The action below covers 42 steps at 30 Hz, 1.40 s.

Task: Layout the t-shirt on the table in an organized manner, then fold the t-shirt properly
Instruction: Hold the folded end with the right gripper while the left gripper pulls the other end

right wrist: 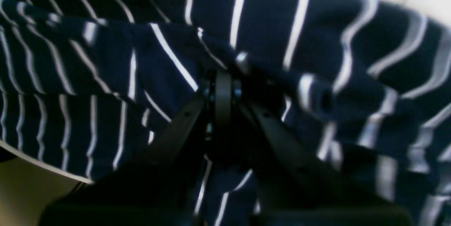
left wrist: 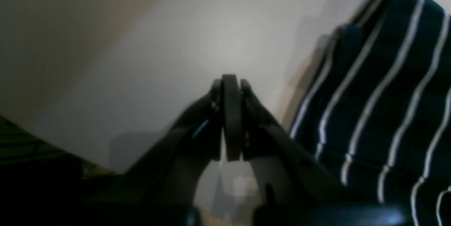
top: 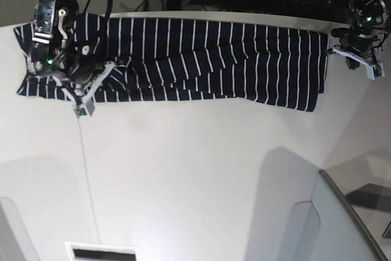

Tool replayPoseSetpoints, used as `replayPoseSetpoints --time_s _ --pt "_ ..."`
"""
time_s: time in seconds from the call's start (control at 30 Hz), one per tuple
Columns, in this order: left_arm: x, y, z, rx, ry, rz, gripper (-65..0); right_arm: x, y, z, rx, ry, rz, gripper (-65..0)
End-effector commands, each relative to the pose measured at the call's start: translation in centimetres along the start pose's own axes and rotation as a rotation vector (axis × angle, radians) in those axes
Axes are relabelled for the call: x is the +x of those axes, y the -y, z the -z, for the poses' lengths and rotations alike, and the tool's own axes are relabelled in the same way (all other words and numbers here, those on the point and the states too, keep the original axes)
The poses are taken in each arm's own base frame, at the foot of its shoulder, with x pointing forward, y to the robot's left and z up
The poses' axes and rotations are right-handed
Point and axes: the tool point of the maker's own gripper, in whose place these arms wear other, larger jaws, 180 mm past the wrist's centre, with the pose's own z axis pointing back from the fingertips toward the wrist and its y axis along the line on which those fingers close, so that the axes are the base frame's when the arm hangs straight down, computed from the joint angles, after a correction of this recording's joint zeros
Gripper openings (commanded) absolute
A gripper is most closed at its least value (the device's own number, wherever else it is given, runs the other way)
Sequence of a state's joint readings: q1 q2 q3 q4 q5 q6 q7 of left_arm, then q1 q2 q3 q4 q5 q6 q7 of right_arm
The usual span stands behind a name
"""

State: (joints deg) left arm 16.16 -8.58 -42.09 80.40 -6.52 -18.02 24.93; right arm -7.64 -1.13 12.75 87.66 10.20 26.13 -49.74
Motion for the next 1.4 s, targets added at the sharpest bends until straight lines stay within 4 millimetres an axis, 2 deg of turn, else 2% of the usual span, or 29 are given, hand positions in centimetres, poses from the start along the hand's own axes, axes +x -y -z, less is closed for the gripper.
replayPoseSetpoints --time_s 0.0,0.13,0.23,0.33,0.4,0.43,0.47,0.57,0.67,0.8,1.03,1.13,1.17,1.23,1.3,1.37 --pt "2.0 -0.5 -0.3 0.006 0.058 0.009 -65.0 3.1 0.1 -1.5 -0.013 0.108 -0.023 -64.2" --pt "2.9 -0.7 -0.6 -0.007 0.057 0.048 -64.0 6.3 -0.1 -6.0 -0.071 0.256 -0.095 -63.9" --pt "3.0 1.8 -1.3 -0.176 0.016 0.088 -41.3 6.8 -0.5 -8.1 -0.094 0.303 -0.124 -60.3" --pt "2.9 4.2 -2.1 -0.391 -0.004 0.115 -14.6 5.7 -0.5 -8.1 -0.096 0.281 -0.124 -47.7" --pt "2.5 4.0 -1.7 -0.411 -0.014 0.062 -3.0 4.7 -0.5 -8.0 -0.093 0.26 -0.12 -36.6" --pt "2.1 3.9 -1.4 -0.415 -0.023 0.039 -0.2 4.3 -0.6 -8.0 -0.093 0.252 -0.119 -30.2" --pt "1.9 4.0 -1.1 -0.418 -0.025 0.019 0.0 3.9 -0.6 -8.0 -0.093 0.244 -0.119 -23.1" --pt "1.2 4.1 -0.2 -0.422 -0.047 -0.022 0.0 3.3 -0.9 -8.0 -0.084 0.254 -0.117 -12.0" --pt "0.3 4.1 0.6 -0.424 -0.076 -0.061 0.0 3.0 -1.5 -8.2 -0.069 0.304 -0.116 -11.7" --pt "0.2 4.3 1.4 -0.432 -0.09 -0.077 0.0 2.9 -1.6 -8.3 -0.063 0.337 -0.112 -12.0" --pt "-2.2 8.8 1.9 -0.521 -0.169 0.061 0.0 2.9 -1.7 -8.3 -0.061 0.34 -0.109 -12.0" --pt "-4.3 10.2 2.1 -0.542 -0.211 0.074 -1.0 2.8 -1.5 -8.4 -0.065 0.339 -0.107 -12.0" --pt "-4.7 10.4 2.4 -0.543 -0.225 0.071 -3.8 2.8 -1.5 -8.4 -0.067 0.34 -0.104 -12.0" --pt "-5.6 10.3 2.7 -0.54 -0.255 0.053 -16.9 2.8 -1.4 -8.4 -0.069 0.339 -0.105 -12.2" --pt "-6.3 10.0 2.9 -0.535 -0.276 0.031 -39.3 2.8 -1.3 -8.4 -0.069 0.339 -0.106 -12.2" --pt "-5.7 10.2 3.3 -0.535 -0.248 0.017 -61.5 2.7 -1.4 -8.4 -0.069 0.337 -0.106 -12.2"
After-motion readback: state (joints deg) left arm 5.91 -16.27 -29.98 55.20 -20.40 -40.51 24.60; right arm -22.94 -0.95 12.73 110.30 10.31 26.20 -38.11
